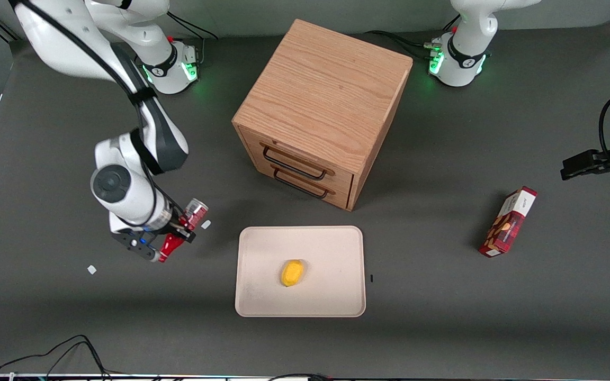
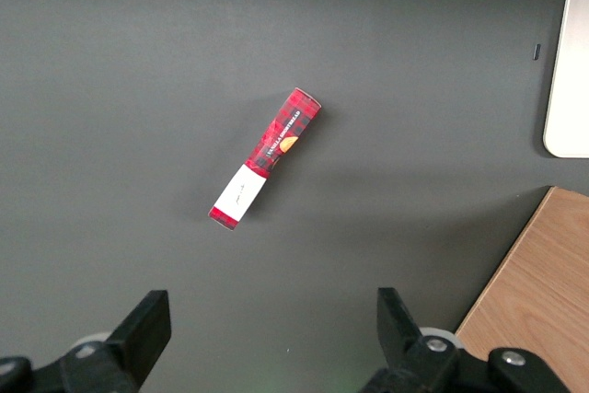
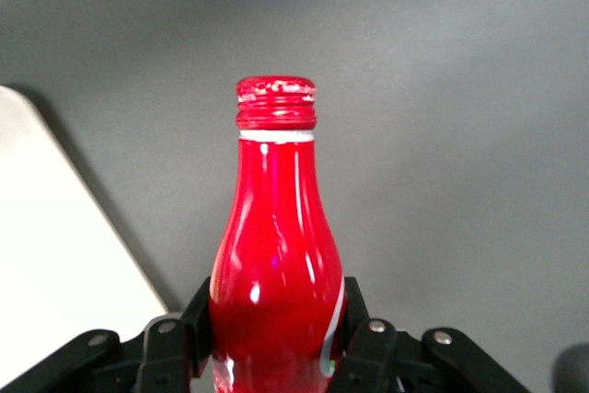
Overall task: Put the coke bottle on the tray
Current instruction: 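Lift the bottle with the right gripper, tilting it upright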
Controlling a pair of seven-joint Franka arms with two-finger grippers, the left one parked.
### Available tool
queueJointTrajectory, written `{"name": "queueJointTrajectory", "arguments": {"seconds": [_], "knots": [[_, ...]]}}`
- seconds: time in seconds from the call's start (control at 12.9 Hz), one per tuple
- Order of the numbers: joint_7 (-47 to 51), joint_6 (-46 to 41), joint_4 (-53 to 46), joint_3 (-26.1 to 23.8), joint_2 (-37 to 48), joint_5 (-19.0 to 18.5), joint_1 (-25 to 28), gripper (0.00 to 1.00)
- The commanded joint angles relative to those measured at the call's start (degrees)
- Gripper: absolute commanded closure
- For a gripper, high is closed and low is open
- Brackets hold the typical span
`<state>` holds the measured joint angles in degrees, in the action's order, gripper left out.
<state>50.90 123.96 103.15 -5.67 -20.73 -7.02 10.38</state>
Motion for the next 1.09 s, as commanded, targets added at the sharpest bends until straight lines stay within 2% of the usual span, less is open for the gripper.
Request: {"name": "queueJointTrajectory", "arguments": {"seconds": [0.0,0.23,0.47,0.62,0.78,0.93,1.01], "knots": [[-1.3,-11.9,-6.1,-1.8,4.1,0.8,-0.4,1.0],[-5.0,-24.0,-18.8,-1.8,2.8,4.9,-0.5,1.0],[-6.6,-30.2,-29.3,-1.6,-2.5,6.0,0.2,1.0],[-6.7,-31.1,-36.8,-1.9,-10.0,5.5,1.4,1.0],[-6.6,-30.7,-43.4,-0.7,-18.1,5.0,5.0,1.0],[-6.7,-29.4,-50.5,2.0,-25.7,5.1,8.4,1.0],[-6.7,-27.0,-51.0,2.5,-27.7,5.1,9.6,1.0]]}}
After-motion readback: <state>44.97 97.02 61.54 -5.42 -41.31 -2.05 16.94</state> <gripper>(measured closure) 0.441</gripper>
